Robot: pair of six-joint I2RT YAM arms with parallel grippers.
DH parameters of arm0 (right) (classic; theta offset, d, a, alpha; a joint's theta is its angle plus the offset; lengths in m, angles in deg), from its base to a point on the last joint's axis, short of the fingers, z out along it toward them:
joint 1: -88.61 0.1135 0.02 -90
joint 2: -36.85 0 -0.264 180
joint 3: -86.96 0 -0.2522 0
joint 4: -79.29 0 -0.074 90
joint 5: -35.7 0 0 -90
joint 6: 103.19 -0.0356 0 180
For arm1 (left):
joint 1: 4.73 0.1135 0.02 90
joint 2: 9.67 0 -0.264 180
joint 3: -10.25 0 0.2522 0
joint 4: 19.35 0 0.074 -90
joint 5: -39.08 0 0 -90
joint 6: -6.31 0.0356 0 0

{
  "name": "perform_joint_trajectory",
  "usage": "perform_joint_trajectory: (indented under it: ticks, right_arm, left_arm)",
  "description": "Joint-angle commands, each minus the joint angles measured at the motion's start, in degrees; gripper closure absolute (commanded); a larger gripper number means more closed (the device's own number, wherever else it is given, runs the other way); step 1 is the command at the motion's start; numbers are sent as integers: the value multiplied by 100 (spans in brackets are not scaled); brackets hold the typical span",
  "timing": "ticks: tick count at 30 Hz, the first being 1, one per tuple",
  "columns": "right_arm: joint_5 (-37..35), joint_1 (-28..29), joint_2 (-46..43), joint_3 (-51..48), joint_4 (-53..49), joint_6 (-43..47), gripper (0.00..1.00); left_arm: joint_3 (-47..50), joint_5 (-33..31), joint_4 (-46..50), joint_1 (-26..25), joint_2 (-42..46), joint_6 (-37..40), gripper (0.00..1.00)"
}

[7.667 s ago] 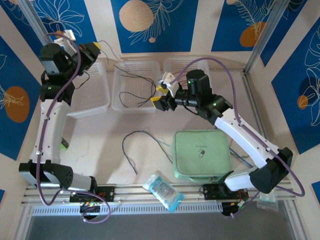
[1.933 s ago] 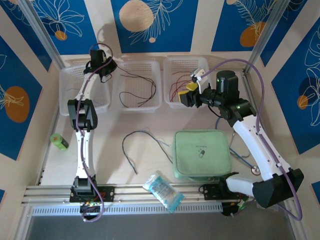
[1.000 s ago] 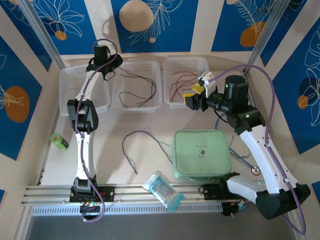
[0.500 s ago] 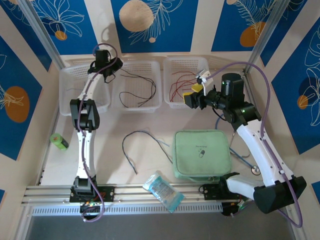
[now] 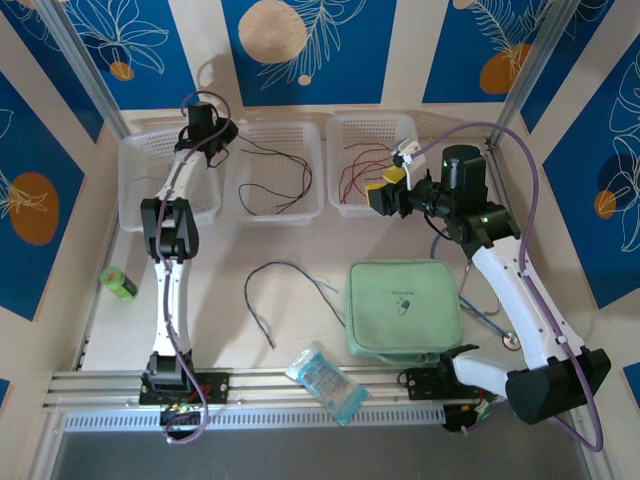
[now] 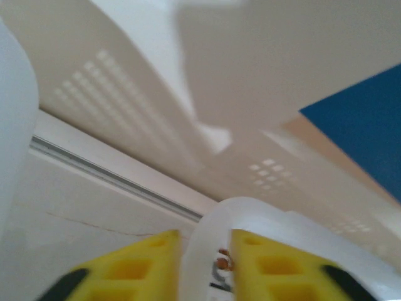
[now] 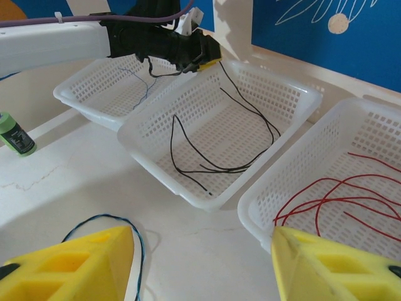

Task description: Untangle the cables

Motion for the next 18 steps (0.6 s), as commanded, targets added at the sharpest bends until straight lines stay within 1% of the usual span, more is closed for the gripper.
perform_joint_trajectory:
  ticks: [1,2,3,6,13,18]
  right_arm:
    - [114,-35,36,54,23,-26,40]
    - [116,-36,32,54,25,-22,40]
    - [116,-35,23,54,26,-35,40]
    - [121,-35,-20,20,34,-53,40]
    - [130,-38,-152,-34,21,-71,40]
    - [82,-41,-308,-101,-10,-53,40]
  left_arm:
    - [-204,119,-250,40,-67,-70,87]
    - [-201,113,-229,40,-47,-43,92]
    - [-201,109,-213,40,-24,-13,94]
    - [-201,91,-134,40,57,81,99]
    - [-153,161,-28,7,284,170,100]
    - [-73,160,151,-114,541,490,100]
